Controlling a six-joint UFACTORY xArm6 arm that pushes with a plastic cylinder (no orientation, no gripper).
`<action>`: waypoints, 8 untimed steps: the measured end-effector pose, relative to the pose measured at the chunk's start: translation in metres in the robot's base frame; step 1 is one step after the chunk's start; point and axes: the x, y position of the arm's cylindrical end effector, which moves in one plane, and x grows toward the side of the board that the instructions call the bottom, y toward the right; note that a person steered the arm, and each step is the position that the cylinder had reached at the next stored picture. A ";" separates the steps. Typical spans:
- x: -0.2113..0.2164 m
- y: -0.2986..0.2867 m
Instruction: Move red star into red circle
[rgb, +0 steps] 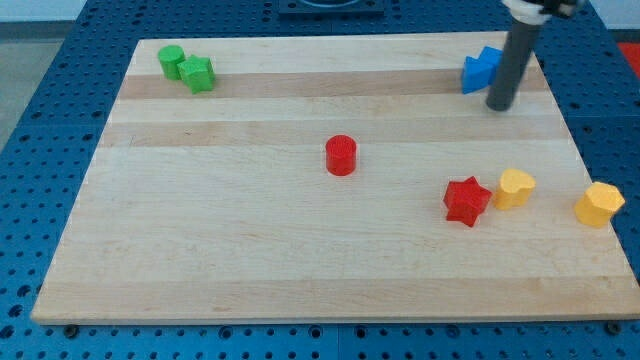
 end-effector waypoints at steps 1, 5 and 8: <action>0.016 0.015; 0.046 0.114; 0.121 0.115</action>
